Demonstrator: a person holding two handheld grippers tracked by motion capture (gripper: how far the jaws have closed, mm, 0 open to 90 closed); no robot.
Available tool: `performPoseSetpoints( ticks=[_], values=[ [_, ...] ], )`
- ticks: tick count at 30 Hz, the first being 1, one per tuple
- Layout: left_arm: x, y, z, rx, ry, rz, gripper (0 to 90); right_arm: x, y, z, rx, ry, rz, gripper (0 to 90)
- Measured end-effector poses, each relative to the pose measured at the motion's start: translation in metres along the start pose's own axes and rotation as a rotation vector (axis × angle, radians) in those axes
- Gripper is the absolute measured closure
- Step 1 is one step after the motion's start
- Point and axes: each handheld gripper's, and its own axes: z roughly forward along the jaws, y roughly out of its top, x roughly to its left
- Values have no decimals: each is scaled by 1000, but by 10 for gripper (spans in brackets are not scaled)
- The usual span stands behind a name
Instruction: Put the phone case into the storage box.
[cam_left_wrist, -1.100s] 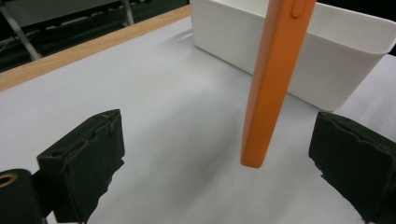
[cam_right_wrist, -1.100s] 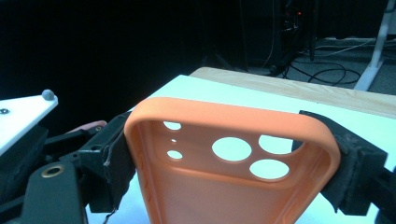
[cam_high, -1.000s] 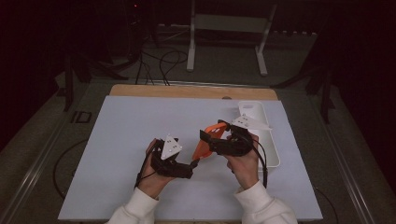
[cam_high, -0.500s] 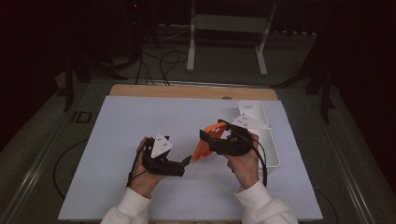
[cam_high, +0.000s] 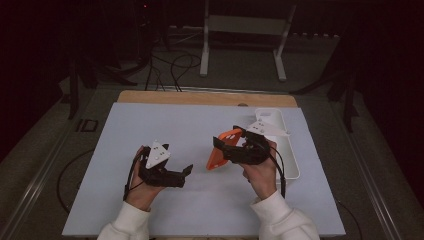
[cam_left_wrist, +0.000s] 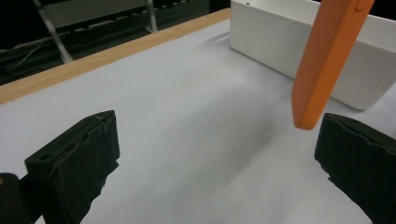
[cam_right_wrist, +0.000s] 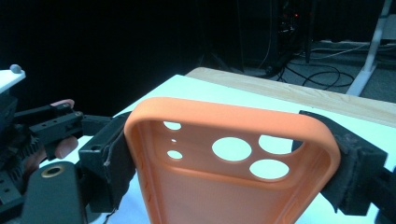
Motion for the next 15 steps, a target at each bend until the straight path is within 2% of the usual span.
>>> performPoseSetpoints(
  ticks=[15],
  values=[
    [21, -16, -20, -18, 32, -12, 5, -6, 6, 1, -8, -16, -6, 168]
  ],
)
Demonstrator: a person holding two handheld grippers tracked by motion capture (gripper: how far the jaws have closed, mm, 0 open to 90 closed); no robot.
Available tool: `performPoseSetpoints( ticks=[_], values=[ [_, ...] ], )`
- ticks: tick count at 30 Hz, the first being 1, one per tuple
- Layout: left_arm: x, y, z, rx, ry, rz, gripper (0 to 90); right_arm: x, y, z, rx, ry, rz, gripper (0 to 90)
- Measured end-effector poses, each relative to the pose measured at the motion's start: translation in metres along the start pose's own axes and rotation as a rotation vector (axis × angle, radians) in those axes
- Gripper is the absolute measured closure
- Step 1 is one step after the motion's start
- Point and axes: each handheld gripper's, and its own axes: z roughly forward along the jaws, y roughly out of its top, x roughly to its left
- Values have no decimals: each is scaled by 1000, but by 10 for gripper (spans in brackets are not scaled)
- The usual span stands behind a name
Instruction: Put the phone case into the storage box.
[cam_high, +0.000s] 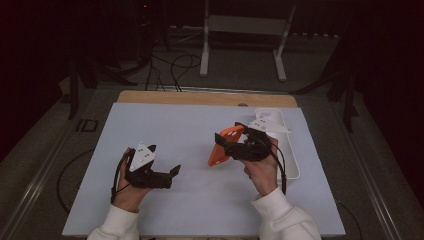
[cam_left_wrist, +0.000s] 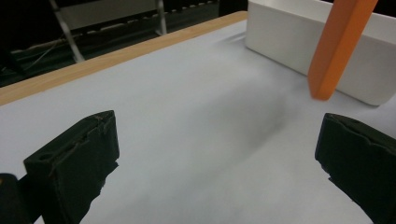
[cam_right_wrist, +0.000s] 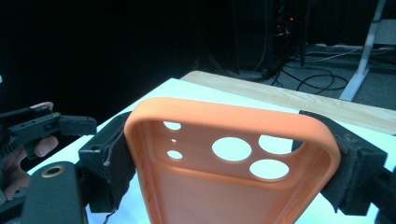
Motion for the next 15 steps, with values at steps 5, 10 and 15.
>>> performPoseSetpoints(
  ticks=[5, 10, 15],
  values=[
    [7, -11, -8, -2, 12, -8, 4, -3, 3, 0, -4, -9, -2, 168],
    [11, -23, -18, -10, 27, 5, 3, -5, 4, 0, -3, -17, -8, 168],
    [17, -38, -29, -31, 35, -7, 3, -7, 5, 0, -3, -19, -6, 168]
  ],
)
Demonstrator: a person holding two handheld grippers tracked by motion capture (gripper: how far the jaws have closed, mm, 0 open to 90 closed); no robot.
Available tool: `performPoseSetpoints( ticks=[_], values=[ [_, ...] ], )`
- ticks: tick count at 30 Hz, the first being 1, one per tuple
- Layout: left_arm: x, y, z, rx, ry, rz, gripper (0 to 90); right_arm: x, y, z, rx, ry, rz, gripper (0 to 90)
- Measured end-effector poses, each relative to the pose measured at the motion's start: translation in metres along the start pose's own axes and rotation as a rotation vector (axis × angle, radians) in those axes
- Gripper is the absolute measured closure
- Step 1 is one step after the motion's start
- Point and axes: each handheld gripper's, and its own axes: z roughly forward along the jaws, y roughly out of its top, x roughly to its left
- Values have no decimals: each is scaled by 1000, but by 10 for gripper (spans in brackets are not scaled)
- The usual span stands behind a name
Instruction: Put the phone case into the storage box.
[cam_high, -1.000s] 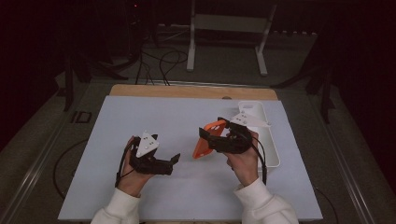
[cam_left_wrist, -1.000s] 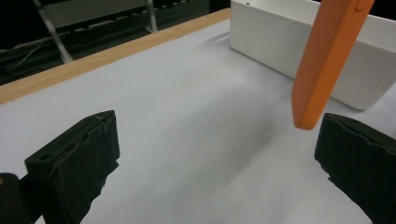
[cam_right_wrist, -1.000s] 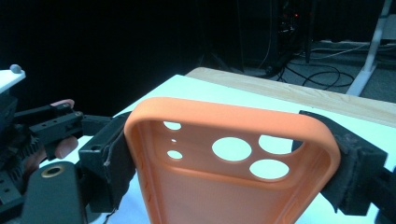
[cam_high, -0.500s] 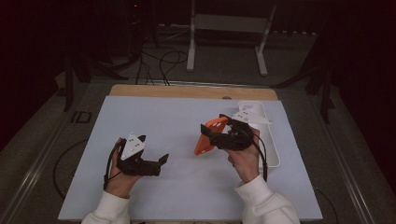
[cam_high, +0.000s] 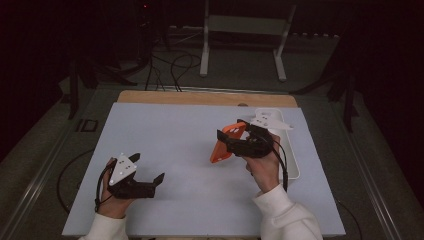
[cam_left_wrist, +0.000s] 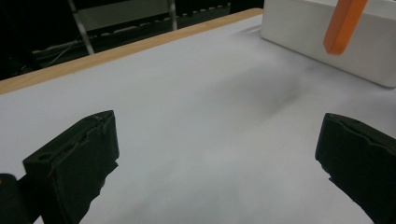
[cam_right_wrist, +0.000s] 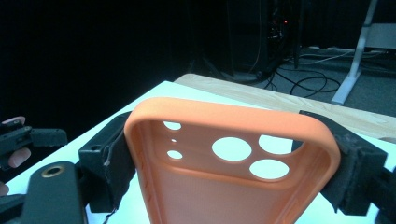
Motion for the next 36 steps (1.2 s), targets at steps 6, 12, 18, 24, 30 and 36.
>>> performPoseSetpoints(
  ticks=[6, 12, 18, 24, 30, 36],
  values=[
    [5, -20, -8, -14, 19, -16, 4, -2, 1, 1, 2, -2, 3, 168],
    [8, -35, -13, -15, 30, -14, 4, -3, 3, 2, -3, -8, 0, 168],
    [7, -41, -17, -30, 46, -2, 4, -4, 5, 0, -5, -12, 2, 168],
    [9, -44, -18, -32, 75, -8, 4, -7, 9, 0, -2, -26, -8, 168],
    [8, -46, -19, -33, 89, -12, 4, -10, 12, 2, 4, -42, -12, 168],
    [8, -47, -19, -26, 96, -14, 4, -13, 14, 3, 9, -58, -13, 168]
  ],
)
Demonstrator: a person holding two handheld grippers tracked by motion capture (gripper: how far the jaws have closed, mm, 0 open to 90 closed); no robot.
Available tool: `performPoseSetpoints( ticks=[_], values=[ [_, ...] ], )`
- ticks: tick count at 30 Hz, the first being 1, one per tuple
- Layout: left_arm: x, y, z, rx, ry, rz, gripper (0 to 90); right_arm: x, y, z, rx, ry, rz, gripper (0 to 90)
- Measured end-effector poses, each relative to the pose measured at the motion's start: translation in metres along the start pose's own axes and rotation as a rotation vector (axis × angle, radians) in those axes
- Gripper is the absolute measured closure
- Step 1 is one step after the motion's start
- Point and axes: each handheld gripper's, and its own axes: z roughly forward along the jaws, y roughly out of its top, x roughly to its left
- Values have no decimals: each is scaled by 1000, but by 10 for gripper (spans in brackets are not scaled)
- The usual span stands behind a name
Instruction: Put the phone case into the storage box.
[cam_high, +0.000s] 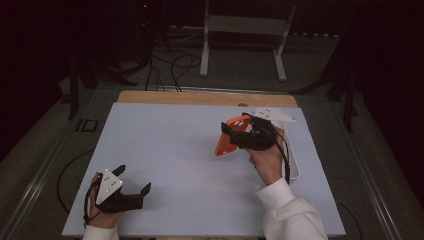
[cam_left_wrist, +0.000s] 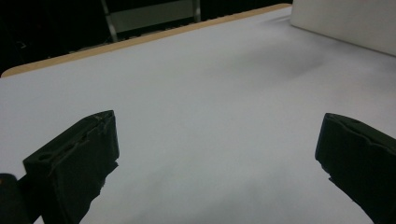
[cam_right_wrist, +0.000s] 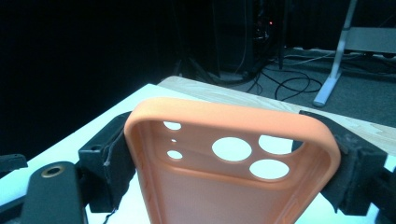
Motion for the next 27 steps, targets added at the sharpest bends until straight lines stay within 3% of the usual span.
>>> performPoseSetpoints(
  ticks=[27],
  values=[
    [-2, 0, -1, 1, 4, 5, 4, -24, 17, 11, 14, -102, -28, 168]
  ],
)
